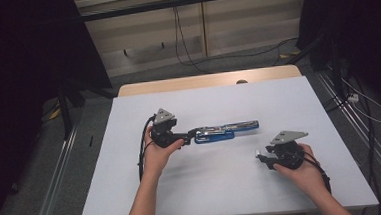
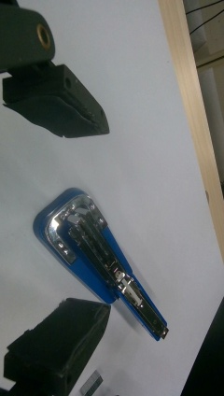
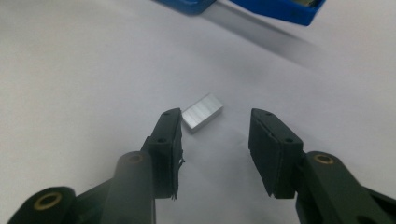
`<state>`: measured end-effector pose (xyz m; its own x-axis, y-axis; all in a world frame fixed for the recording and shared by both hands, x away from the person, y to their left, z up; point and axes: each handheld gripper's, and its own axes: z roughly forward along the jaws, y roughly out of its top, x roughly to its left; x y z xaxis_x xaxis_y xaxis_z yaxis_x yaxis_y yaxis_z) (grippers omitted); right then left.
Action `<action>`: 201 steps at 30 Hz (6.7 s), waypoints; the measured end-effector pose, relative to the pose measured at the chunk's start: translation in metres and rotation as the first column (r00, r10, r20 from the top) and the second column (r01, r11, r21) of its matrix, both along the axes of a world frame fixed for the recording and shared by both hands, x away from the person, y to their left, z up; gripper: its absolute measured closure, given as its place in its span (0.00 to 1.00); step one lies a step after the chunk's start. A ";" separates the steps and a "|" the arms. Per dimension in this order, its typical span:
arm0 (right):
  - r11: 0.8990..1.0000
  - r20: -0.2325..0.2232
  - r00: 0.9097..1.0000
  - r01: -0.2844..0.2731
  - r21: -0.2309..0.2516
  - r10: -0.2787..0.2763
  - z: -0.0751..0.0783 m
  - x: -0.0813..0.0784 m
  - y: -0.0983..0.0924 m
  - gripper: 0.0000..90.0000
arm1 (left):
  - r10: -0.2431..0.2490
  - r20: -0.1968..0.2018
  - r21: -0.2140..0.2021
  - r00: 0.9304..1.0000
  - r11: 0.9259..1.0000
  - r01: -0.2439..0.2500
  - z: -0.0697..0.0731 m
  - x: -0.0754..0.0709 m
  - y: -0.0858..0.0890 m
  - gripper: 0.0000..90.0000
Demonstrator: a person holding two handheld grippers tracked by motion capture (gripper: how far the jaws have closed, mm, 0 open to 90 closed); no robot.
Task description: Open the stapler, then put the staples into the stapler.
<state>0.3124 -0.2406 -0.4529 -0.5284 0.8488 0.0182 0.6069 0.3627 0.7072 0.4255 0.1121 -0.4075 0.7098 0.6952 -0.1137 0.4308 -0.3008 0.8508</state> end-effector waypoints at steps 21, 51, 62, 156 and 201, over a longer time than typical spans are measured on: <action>0.999 0.012 1.000 0.025 0.031 -0.026 -0.008 0.010 0.011 0.87 | -0.004 0.016 -0.021 1.000 1.000 0.004 0.002 0.002 0.003 0.14; 0.977 0.050 0.981 -0.193 0.090 0.189 0.018 0.034 0.010 0.88 | -0.026 0.007 -0.025 1.000 0.999 0.026 0.002 -0.011 0.020 0.12; 0.959 0.079 0.957 -0.281 0.039 0.278 0.039 0.052 0.022 0.88 | -0.031 -0.010 -0.058 0.999 0.998 0.031 0.002 -0.028 0.041 0.09; 0.744 0.031 0.744 -0.667 -0.031 0.668 0.047 0.158 0.080 0.88 | -0.034 -0.005 -0.037 0.999 0.999 0.034 -0.014 -0.057 0.080 0.06; 0.722 0.019 0.722 -0.692 -0.019 0.692 0.042 0.180 0.099 0.88 | -0.043 -0.012 -0.042 0.999 0.998 0.043 -0.014 -0.057 0.080 0.06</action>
